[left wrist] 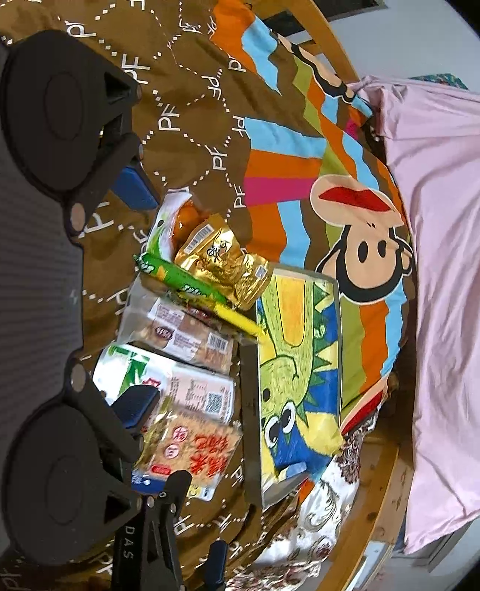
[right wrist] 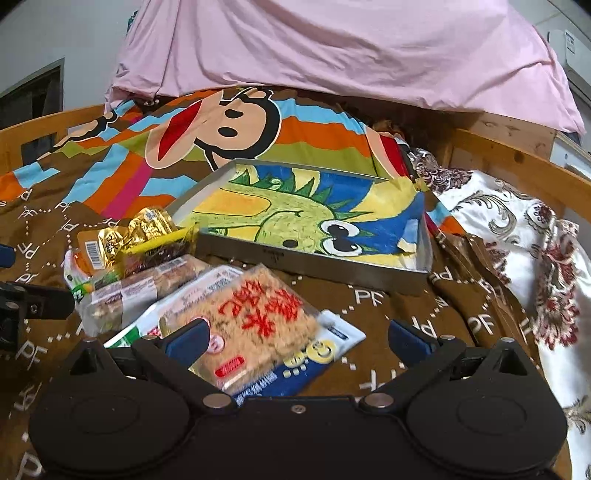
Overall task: Organize snacks
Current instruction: 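Move both tools toward the pile of snacks beside the metal tray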
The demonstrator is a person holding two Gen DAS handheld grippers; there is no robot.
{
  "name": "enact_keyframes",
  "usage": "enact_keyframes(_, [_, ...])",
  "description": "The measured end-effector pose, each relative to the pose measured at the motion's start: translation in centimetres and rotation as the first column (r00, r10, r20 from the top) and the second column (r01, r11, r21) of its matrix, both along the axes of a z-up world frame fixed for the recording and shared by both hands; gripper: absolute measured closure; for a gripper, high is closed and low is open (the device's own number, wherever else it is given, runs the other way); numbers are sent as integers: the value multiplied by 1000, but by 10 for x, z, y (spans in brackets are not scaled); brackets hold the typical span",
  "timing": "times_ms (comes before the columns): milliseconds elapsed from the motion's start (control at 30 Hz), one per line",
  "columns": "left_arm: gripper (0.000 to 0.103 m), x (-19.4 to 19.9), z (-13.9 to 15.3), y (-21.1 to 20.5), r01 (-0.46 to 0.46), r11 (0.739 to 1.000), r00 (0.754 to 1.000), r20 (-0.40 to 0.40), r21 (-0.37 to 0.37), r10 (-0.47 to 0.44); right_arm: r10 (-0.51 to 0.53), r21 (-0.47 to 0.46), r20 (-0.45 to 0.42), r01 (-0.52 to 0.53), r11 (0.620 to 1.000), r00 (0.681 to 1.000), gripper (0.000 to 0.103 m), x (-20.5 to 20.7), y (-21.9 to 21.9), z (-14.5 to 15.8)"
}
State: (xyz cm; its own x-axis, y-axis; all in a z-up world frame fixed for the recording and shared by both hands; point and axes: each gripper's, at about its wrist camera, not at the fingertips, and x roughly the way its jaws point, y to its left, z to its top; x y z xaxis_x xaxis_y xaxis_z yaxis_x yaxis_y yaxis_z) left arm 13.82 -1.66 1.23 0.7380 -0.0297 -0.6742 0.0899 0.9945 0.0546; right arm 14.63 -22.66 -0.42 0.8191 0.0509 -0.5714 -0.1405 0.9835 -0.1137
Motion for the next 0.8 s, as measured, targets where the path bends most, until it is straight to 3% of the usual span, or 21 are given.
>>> enact_keyframes(333, [0, 23, 3, 1, -10, 999, 1000, -8, 49, 10, 26, 12, 22, -26, 1000, 999, 1, 21, 13, -9])
enact_keyframes(800, [0, 36, -2, 2, -23, 995, 999, -39, 98, 27, 71, 48, -16, -70, 996, 997, 1, 31, 18, -30])
